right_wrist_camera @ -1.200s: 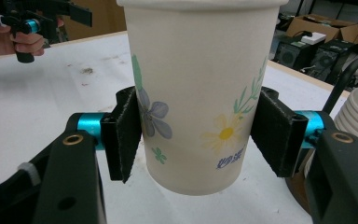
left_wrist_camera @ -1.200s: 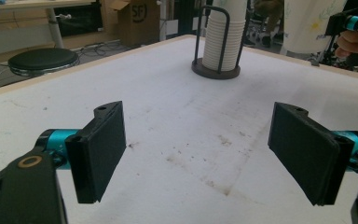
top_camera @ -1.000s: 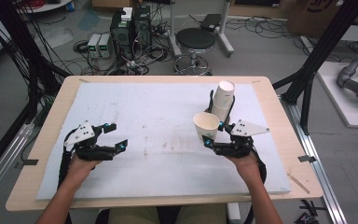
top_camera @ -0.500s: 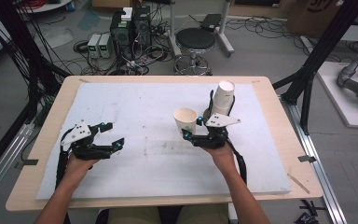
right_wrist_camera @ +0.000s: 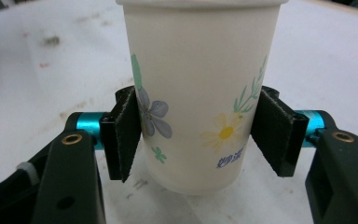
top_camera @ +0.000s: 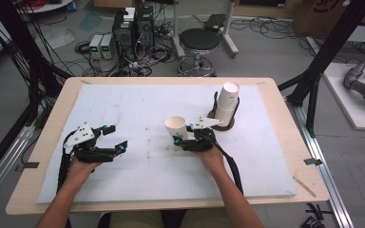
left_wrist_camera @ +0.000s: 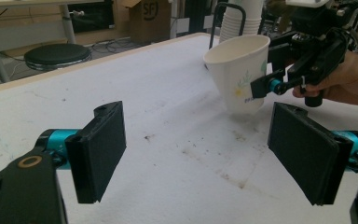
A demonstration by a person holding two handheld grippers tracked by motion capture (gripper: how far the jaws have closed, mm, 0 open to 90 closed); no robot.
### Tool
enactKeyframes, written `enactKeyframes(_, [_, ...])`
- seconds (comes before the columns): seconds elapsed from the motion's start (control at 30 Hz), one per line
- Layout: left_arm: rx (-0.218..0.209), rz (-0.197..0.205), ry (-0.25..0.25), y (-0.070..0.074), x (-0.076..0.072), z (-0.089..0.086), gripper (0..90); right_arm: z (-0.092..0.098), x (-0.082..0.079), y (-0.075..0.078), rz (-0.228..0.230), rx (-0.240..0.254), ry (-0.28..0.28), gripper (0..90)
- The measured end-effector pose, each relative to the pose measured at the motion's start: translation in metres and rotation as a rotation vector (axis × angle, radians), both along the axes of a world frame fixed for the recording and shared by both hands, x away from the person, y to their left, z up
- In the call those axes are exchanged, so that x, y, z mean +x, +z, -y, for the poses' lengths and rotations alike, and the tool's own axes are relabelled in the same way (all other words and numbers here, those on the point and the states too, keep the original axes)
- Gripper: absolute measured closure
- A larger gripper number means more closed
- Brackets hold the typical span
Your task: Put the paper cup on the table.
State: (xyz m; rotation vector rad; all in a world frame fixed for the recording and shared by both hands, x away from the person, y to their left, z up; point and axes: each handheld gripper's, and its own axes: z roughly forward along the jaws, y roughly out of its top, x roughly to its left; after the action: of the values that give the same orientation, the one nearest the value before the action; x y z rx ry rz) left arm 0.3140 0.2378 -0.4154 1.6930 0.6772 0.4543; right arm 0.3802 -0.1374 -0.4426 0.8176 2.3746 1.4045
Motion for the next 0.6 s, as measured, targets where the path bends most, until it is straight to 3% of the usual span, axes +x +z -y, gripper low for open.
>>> enactKeyframes(0.13, [0.001, -0.001, -0.001, -0.0005, 0.0004, -0.0001, 19.3, -0.0030, 0.0013, -0.0051, -0.037, -0.037, 0.002, 37.4])
enactKeyframes(0.27, [0.000, -0.005, 0.003, -0.0010, 0.0004, -0.0005, 19.4, -0.0021, 0.0020, -0.0047, -0.036, -0.045, 0.008, 37.4])
enactKeyframes(0.47, [0.003, -0.009, 0.002, -0.0013, 0.0002, -0.0004, 19.4, 0.0013, -0.0031, -0.0014, -0.033, -0.111, 0.025, 37.0])
enactKeyframes(0.6, [0.005, -0.012, 0.003, -0.0017, 0.0003, -0.0001, 19.5, 0.0046, -0.0041, -0.0012, -0.052, -0.126, 0.026, 35.7])
